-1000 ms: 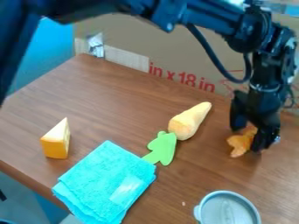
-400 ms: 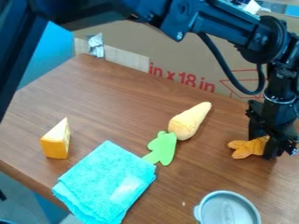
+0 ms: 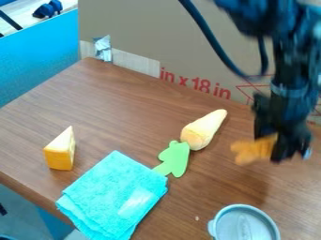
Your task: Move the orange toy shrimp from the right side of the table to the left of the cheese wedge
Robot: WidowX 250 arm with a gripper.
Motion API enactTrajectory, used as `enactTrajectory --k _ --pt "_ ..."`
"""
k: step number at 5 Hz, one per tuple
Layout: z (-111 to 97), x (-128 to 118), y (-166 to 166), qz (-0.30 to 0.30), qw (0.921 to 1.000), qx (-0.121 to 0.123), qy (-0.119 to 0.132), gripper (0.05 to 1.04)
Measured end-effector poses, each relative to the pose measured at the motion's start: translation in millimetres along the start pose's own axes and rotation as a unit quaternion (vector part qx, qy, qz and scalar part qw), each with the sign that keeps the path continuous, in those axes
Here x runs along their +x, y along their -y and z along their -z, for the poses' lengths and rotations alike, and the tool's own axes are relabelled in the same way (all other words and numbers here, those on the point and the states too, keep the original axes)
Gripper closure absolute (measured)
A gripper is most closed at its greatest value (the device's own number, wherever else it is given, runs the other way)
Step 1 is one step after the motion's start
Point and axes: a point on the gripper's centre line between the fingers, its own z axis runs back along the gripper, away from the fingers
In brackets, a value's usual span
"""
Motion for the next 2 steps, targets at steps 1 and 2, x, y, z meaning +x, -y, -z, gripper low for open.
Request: enactTrajectory --k 1,2 --pt "-57 -42 -26 -0.070 0.9958 0.027 0.053 0.519" --pt "-76 -92 -47 -0.149 0.9867 0.043 0.048 0.519"
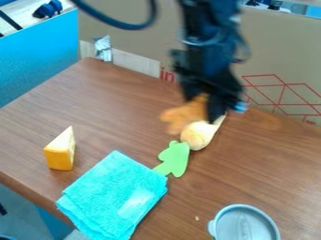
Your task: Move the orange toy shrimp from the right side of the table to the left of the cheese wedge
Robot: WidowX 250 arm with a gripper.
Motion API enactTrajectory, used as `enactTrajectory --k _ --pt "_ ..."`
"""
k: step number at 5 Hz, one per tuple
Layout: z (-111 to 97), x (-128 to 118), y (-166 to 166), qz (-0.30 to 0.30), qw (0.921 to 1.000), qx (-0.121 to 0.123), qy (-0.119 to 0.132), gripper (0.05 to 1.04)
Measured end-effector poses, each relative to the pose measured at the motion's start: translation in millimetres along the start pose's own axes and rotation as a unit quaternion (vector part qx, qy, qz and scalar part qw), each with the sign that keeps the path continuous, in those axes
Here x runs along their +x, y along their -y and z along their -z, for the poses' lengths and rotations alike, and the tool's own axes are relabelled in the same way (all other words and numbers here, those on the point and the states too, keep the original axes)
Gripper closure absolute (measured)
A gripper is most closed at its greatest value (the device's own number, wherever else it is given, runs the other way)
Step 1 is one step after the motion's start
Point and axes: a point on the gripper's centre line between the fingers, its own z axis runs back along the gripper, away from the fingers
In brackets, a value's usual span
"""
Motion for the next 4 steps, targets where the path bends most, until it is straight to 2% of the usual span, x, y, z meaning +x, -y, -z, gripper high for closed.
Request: enactTrajectory --k 1,2,3,4 --pt "7 -37 -39 -0.071 0.9971 0.019 -0.022 0.519" --pt "16 -63 -79 -0.126 0.9914 0.025 -0.025 0.519" --pt "20 -83 -122 -0.170 0.9851 0.015 -0.017 0.519" --pt "19 -106 -166 -0.211 0.9770 0.016 -0.026 0.519"
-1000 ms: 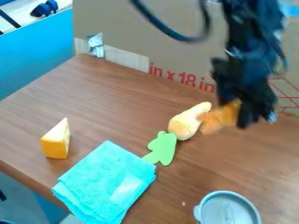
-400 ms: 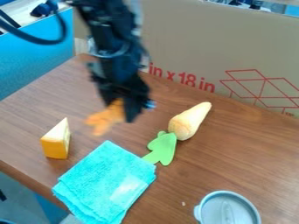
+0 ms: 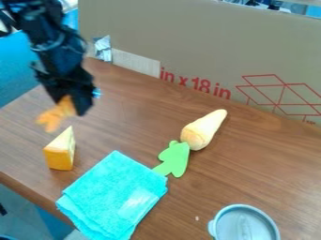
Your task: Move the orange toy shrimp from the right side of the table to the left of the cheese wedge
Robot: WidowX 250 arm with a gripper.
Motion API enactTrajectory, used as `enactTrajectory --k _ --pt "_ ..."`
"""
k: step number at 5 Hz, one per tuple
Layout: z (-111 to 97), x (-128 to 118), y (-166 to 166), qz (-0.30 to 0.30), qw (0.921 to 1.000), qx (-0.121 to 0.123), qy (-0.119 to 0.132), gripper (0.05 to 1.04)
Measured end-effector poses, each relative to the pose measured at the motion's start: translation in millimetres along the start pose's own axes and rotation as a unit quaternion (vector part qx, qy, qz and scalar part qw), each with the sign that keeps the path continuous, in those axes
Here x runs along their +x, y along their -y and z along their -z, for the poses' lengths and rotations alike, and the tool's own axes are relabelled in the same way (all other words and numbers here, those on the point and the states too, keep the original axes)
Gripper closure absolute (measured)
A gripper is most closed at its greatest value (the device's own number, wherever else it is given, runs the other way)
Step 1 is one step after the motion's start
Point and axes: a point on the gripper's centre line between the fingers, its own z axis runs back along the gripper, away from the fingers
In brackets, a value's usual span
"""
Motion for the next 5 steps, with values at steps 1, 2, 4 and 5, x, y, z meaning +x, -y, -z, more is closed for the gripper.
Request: enactTrajectory --k 1,2,4,5 --pt "1 -4 -47 -0.030 0.9994 0.008 -0.016 0.519" --pt "8 -14 -74 -0.057 0.9976 0.011 -0.038 0.519" --pt "42 -31 -84 -0.052 0.9946 0.024 -0.087 0.519" --pt "64 -36 -75 -0.039 0.9945 0.028 -0.093 0.519"
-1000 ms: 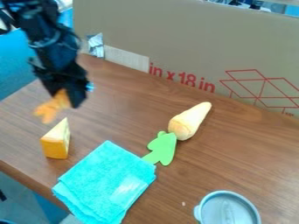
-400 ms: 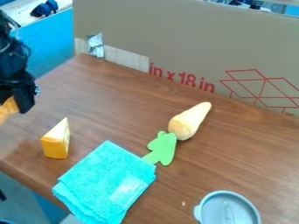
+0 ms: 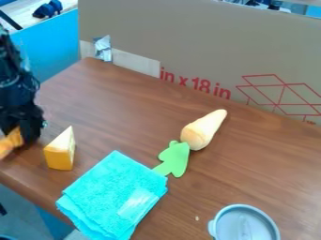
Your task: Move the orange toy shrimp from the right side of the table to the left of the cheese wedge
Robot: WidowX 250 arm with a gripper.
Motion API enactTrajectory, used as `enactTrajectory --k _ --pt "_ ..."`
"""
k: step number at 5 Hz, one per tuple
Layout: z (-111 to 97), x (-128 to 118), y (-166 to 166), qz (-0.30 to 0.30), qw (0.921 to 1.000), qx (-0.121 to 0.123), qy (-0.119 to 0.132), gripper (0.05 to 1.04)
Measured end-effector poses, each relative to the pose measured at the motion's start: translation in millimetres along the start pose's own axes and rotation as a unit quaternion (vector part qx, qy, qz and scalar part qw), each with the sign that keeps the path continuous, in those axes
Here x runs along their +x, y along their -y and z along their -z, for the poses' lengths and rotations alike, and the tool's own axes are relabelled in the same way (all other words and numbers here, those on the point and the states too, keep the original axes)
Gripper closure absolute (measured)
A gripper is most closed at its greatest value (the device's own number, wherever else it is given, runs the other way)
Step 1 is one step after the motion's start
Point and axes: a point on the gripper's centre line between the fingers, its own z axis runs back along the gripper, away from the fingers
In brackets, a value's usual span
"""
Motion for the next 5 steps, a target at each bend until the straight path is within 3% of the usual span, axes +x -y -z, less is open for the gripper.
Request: enactTrajectory --k 1,2,3,4,5 --pt "5 -2 -3 0.000 0.9999 0.013 0.006 0.423" --pt "6 -5 -6 -0.016 0.9994 -0.002 0.032 0.179" --pt "-5 -17 1 -0.039 0.9969 -0.015 0.067 0.077" --pt "-45 -21 2 -0.075 0.9931 0.030 0.085 0.081" --pt "-71 -18 9 -0.070 0.9899 0.068 0.102 0.081"
